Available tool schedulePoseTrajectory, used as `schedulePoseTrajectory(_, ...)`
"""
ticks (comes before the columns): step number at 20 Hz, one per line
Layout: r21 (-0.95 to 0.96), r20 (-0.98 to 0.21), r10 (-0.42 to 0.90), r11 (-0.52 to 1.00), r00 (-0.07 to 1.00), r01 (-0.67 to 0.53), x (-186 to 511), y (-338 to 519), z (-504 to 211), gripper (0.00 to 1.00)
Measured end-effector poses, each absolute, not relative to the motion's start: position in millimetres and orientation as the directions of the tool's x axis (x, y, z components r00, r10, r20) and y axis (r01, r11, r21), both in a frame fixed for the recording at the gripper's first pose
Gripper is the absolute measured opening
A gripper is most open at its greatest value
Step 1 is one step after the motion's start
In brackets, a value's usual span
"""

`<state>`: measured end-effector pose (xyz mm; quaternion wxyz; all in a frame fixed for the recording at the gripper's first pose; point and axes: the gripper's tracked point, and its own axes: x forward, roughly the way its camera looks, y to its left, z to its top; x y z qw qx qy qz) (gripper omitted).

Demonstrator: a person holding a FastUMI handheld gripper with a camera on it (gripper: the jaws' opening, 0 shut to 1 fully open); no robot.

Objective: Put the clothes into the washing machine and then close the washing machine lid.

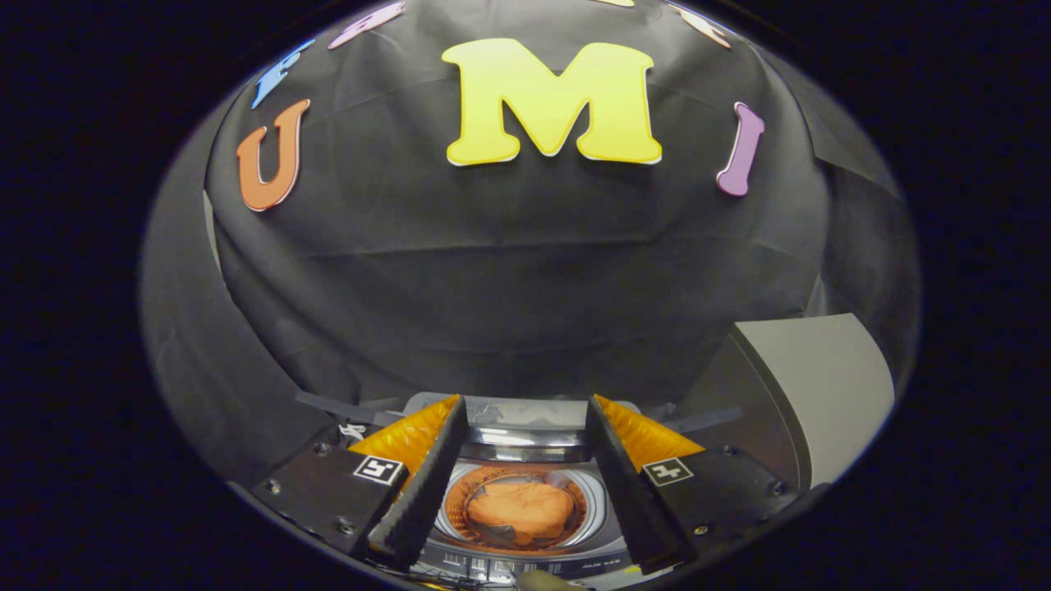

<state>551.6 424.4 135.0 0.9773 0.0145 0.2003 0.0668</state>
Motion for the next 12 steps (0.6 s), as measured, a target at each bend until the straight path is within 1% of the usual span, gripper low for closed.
schedulePoseTrajectory(12,0.024,-0.429,0.142,0.989,0.892,-0.146,510,422,104,0.91)
